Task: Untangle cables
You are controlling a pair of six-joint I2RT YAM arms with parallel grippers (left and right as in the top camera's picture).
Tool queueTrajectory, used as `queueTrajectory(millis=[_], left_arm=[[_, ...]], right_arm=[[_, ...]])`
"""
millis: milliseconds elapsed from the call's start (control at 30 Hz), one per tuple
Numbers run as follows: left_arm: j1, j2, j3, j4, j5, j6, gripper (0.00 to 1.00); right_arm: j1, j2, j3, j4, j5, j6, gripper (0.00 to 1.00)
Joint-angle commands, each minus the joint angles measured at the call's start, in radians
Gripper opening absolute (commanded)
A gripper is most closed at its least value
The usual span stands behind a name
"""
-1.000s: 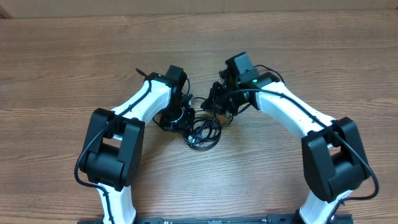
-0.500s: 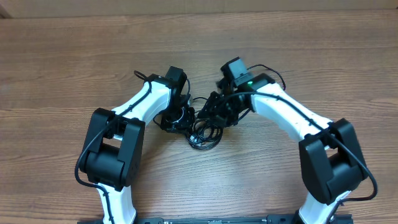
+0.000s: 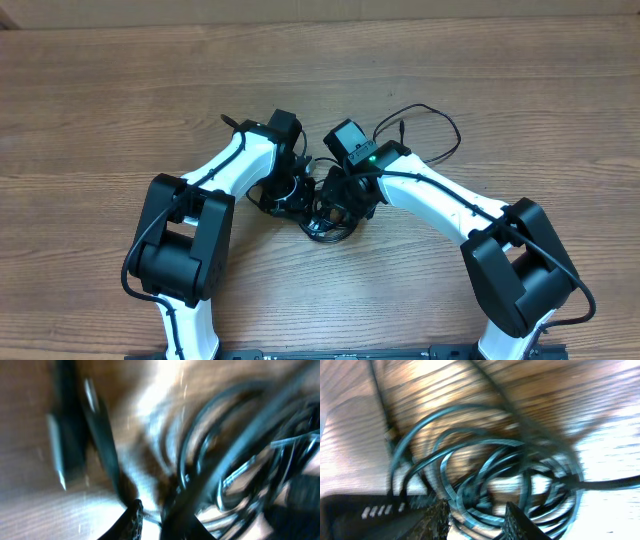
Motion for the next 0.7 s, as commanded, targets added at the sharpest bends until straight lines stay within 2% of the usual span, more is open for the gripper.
queueTrajectory(millis=[0,67,167,267,400,467,667], left_arm=[[0.008,0.008,0.078,-0.062,-0.005,0.099,0.24],[0.014,0.008,0.139,-0.118,-0.014,0.113,0.25],[0.017,0.008,0.229,-0.187,-0.067,0.112,0.28],[0.016,0.008,0.284,-0.199,-0.1,0.111,0.36],[0.004,0.011,0.278,-0.139,-0.101,0.111,0.39],[-0.006,0.013,0.262,-0.12,-0.1,0.11,0.47],[-0.05,0.017,0.192,-0.078,-0.098,0.111,0.49]], right_arm=[[-0.012,-0.02,-0.006,0.034,0.027,-0.004,0.34],[-0.023,-0.02,-0.003,0.067,-0.043,-0.066,0.27],[-0.051,-0.021,0.012,0.098,-0.167,-0.167,0.27],[-0.077,-0.02,0.014,0.079,-0.185,-0.168,0.3],[-0.099,-0.02,0.014,0.003,-0.146,-0.113,0.32],[-0.106,-0.02,0.013,-0.032,-0.12,-0.103,0.35],[-0.1,-0.02,-0.009,-0.096,-0.101,-0.104,0.37]])
